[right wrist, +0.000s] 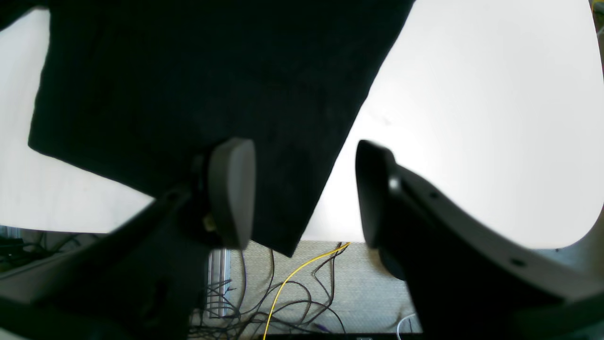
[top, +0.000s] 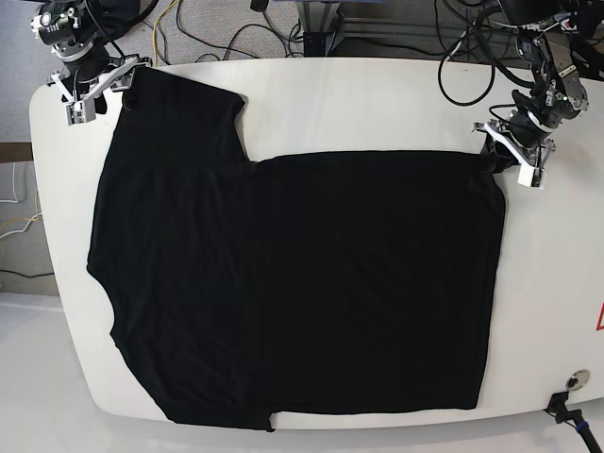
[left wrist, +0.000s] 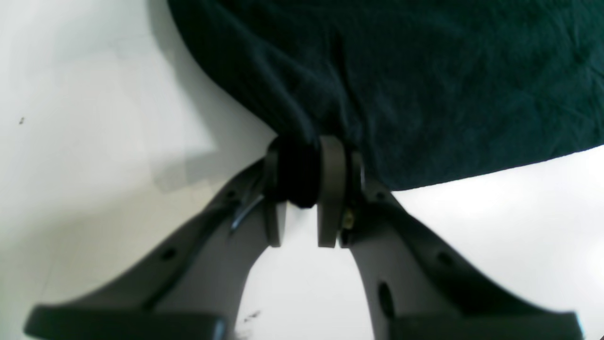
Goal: Fold the T-shirt properly
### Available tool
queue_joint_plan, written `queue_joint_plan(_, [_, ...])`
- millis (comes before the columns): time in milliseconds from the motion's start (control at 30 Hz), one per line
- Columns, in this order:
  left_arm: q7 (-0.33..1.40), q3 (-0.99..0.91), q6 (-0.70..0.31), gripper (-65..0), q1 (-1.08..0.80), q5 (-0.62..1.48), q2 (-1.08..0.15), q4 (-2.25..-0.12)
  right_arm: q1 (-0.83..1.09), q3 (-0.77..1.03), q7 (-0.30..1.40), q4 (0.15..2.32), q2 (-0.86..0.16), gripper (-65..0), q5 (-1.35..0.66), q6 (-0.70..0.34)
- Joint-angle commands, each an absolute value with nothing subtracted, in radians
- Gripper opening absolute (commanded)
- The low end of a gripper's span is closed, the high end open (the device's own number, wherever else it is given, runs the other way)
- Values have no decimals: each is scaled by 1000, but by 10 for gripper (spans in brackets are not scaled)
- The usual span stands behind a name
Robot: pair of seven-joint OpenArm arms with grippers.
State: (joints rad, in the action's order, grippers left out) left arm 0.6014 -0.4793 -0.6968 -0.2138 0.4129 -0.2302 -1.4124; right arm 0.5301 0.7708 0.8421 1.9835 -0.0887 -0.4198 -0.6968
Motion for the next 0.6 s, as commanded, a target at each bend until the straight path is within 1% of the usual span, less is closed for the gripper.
queue_joint_plan(0, [601,-483,-697,-575,-211,412,-243,-1423,535,777,826,2000,-99,-365,-433,-698])
queue_joint_plan(67, [601,-483,-697,-650,-211,412,-245,-1423,532,797,826,2000,-77,-383,-444,-698])
queue_joint_plan(133, [601,-483,-697,-650,-211,412,-245,-1423,529,842,828,2000,-56,-370,-481,-698])
queue_joint_plan(167, [601,-483,-697,-650,-211,412,-245,-1423,529,851,829,1998,-54,-351,-501,-698])
queue_joint_plan(267, [601,-483,-697,-650,-213,412,-245,-1423,529,874,862,1998,-51,-231,-549,-698])
queue_joint_plan(300, [601,-483,-697,-650,-213,412,-245,-1423,527,894,877,1997,-50,-205,-568,-698])
queue_joint_plan(333, [601,-483,-697,-650,-213,412,-245,-1423,527,912,891,1997,-48,-194,-598,-698])
queue_joint_plan(467, [601,-483,-697,-650,-213,412,-245,-1423,527,929,940,1940,-51,-195,-716,-698])
queue_joint_plan(567, [601,-483,-697,-650,-213,412,-245,-1423,512,929,955,1868,-54,-195,-751,-698])
